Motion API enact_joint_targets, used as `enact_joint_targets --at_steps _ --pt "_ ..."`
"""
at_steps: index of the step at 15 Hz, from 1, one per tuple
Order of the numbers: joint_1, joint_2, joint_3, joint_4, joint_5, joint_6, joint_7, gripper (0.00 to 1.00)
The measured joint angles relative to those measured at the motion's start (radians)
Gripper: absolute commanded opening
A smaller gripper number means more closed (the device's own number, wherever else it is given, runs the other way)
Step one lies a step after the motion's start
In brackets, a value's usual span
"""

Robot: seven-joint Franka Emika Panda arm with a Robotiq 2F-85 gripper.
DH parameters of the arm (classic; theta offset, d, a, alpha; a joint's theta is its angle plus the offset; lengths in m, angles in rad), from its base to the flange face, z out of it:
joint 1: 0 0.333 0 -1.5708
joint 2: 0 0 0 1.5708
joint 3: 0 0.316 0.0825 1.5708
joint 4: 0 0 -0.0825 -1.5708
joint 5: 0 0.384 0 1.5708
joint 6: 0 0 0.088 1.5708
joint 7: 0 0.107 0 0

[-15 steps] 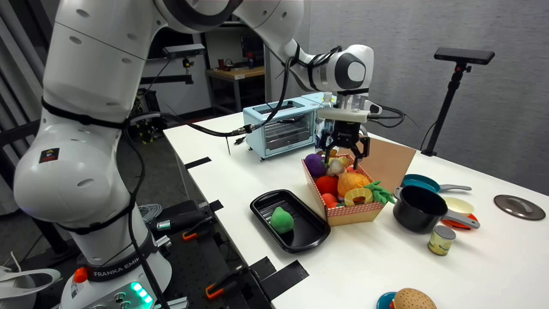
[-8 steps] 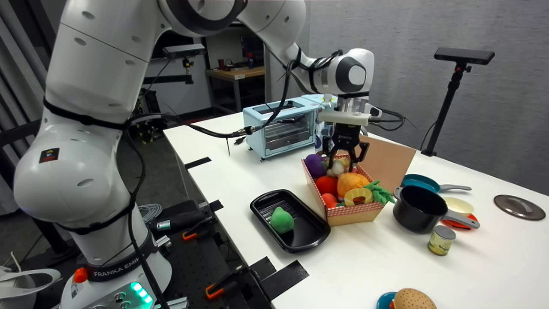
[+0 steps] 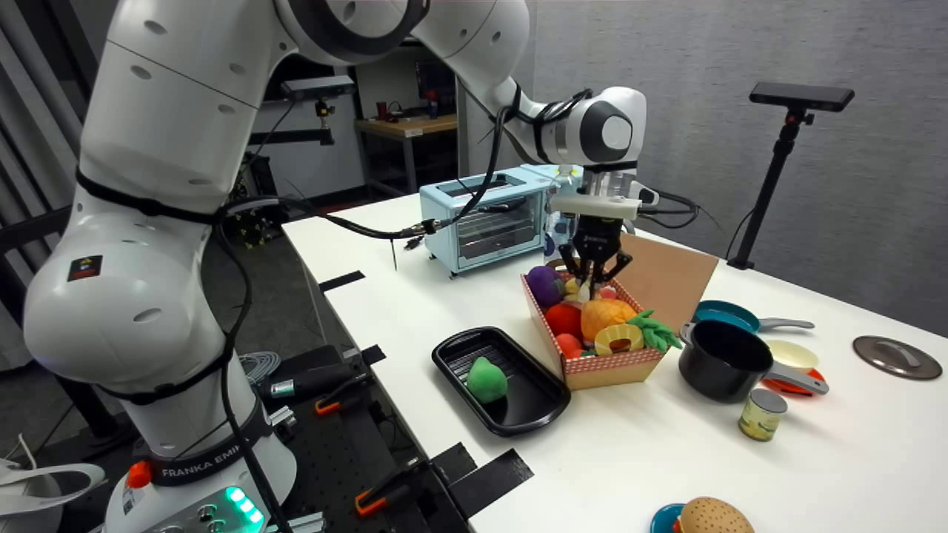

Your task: Put the banana and pineapple plush on the table

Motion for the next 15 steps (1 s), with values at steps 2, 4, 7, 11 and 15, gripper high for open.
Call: enact_joint_targets --at_steps 2,4,7,11,15 --pt "-0.001 -0.004 -0.002 0.002 0.0 0.003 0.004 0.01" --pt "-0.004 -0.021 -0.004 0.002 0.0 0.012 0.014 0.02" --pt "-0.012 -0.083 -0.004 -0.005 0.008 0.018 0.02 0.02" --pt "-0.022 -0.194 -0.004 -0.03 0.02 0.018 0.026 0.02" --pt "-0.044 -0.274 -0.015 -0.053 0.053 0.018 0.036 0.02"
